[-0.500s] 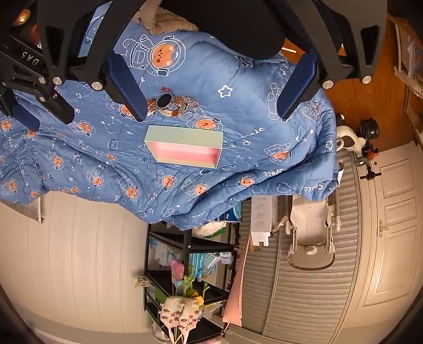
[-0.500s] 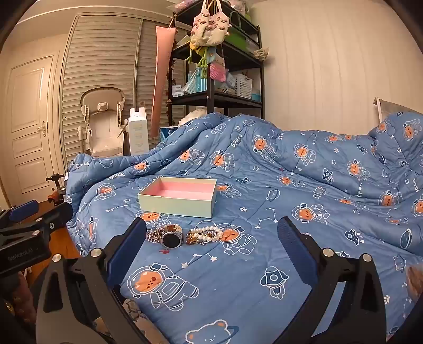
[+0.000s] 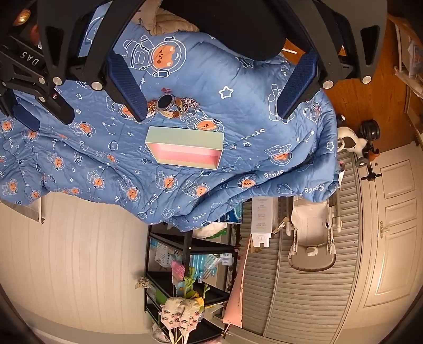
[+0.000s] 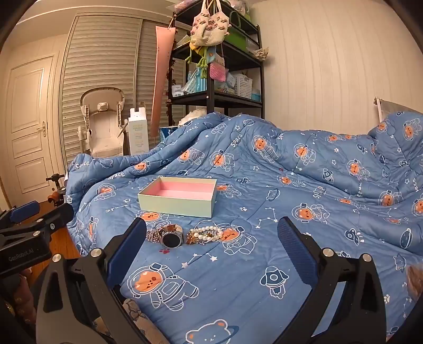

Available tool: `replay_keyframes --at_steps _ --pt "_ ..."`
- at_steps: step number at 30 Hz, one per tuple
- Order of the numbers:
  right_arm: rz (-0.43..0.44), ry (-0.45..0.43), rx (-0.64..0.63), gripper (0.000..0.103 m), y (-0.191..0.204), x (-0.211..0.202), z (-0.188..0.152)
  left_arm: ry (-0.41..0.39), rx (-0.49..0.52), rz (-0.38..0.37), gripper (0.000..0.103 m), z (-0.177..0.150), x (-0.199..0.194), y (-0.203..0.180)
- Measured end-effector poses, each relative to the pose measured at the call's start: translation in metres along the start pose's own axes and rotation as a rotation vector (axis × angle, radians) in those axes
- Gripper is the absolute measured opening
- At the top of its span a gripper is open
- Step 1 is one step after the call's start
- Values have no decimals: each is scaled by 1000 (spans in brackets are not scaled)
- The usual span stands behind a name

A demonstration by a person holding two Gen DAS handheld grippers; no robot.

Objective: Organize jewelry

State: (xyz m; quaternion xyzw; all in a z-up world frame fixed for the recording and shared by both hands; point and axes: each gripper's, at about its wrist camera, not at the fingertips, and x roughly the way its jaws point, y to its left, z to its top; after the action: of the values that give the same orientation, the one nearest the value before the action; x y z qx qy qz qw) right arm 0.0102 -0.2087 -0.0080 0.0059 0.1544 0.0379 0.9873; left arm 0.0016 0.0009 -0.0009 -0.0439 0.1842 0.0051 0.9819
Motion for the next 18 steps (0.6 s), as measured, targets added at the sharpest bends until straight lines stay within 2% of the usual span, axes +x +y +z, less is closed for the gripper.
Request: replay_keyframes --at_steps 18 --pt "0 2 0 98 -1 0 -1 -3 -1 -3 96 -3 2 -5"
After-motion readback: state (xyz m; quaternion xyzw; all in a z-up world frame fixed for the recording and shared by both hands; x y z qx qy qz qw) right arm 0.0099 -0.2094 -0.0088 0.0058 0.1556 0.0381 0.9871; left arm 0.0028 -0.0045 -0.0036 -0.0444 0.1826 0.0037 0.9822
